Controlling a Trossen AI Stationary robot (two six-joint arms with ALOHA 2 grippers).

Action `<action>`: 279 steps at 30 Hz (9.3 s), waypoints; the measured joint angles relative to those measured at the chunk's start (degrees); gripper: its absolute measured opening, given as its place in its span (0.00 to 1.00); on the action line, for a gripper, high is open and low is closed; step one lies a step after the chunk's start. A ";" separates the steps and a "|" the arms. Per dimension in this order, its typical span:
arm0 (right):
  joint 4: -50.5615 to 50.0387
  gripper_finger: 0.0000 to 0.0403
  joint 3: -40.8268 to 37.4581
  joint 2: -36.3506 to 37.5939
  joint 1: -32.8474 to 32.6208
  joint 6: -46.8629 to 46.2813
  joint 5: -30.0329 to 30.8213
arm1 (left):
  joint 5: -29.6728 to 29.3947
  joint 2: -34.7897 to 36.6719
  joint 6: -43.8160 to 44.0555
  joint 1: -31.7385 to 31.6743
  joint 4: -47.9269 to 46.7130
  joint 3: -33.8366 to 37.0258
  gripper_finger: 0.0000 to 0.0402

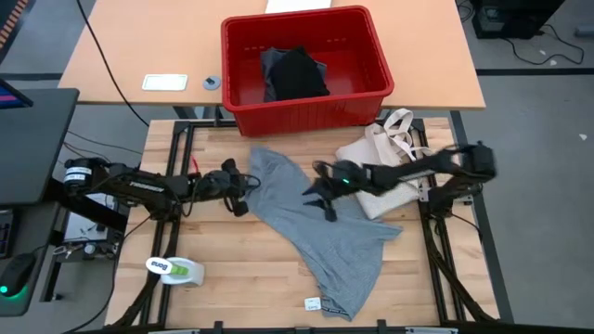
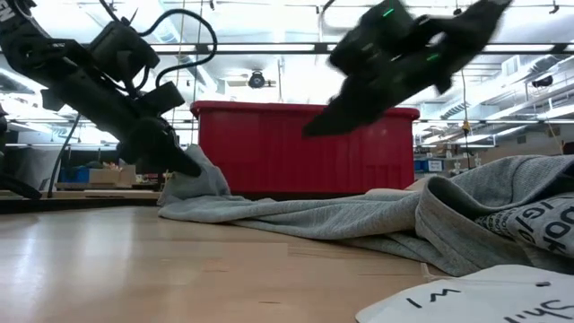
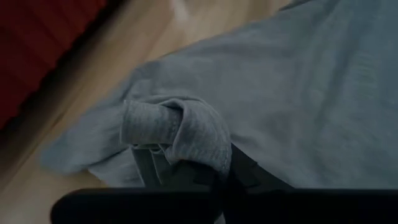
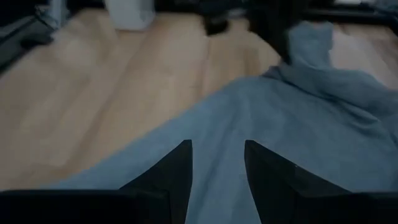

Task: Fold Laundry from Bin
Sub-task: Fold the gray shirt

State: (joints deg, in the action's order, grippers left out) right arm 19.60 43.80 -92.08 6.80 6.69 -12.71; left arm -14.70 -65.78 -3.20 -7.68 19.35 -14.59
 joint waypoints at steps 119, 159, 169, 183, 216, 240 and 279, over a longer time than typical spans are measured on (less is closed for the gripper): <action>-80.87 0.04 60.23 -21.00 20.40 47.32 -12.28 | 1.62 -4.82 -11.20 9.80 -27.60 -32.78 0.03; -59.26 0.44 13.40 -2.35 -14.65 -1.57 -3.33 | 13.72 -32.88 3.63 24.85 -12.74 -35.06 0.47; -55.31 0.46 15.97 -0.39 -16.66 -3.30 18.40 | 17.80 -20.14 5.11 27.26 -15.77 -35.10 0.68; -41.62 0.43 15.27 -0.61 0.33 0.86 9.73 | -0.03 -27.58 1.40 6.57 -19.66 -31.89 0.55; -42.53 0.39 9.85 -0.52 -32.53 -14.20 22.24 | -6.90 -35.94 4.19 1.23 -15.58 -31.82 0.41; 39.08 0.39 -22.01 3.31 -12.22 -5.39 30.66 | -2.06 -27.80 -9.71 20.65 -11.40 -31.78 0.41; 49.29 0.39 -9.91 3.18 -14.55 -6.71 16.15 | -2.10 -27.39 -33.64 12.52 6.08 -31.93 0.41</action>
State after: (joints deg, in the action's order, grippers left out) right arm 68.89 33.89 -88.90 -7.75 -0.02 3.44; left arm -16.80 -93.17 -36.84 4.85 25.43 -46.52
